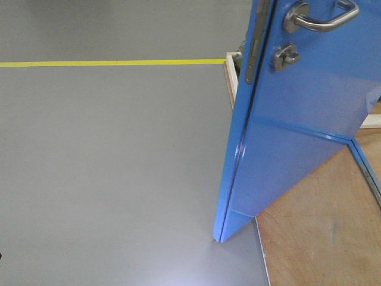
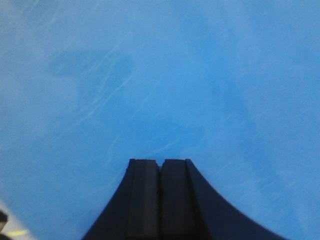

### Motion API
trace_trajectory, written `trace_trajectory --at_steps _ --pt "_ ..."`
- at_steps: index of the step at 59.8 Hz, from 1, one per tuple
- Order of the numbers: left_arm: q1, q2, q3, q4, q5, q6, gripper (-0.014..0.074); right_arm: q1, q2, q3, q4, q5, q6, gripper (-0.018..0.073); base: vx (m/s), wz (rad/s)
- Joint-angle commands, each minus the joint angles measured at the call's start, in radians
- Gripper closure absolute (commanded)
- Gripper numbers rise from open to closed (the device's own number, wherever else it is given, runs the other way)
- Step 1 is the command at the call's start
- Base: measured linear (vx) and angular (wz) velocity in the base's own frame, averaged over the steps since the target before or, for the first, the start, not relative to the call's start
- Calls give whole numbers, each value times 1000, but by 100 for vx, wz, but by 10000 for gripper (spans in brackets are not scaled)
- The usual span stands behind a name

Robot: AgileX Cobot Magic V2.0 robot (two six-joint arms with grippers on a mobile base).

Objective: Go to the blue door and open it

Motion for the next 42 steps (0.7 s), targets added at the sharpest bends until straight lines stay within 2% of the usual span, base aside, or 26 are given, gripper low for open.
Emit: trace_trajectory --at_steps 1,17,42 --pt "-8 -14 6 0 -84 -3 526 31 -38 -24 32 -34 -8 567 0 0" --pt "-8 -14 6 0 -84 -3 526 44 -38 -24 32 -50 -8 567 0 0" --pt "-8 -14 6 0 -84 -3 526 44 4 -24 24 -193 -8 567 0 0"
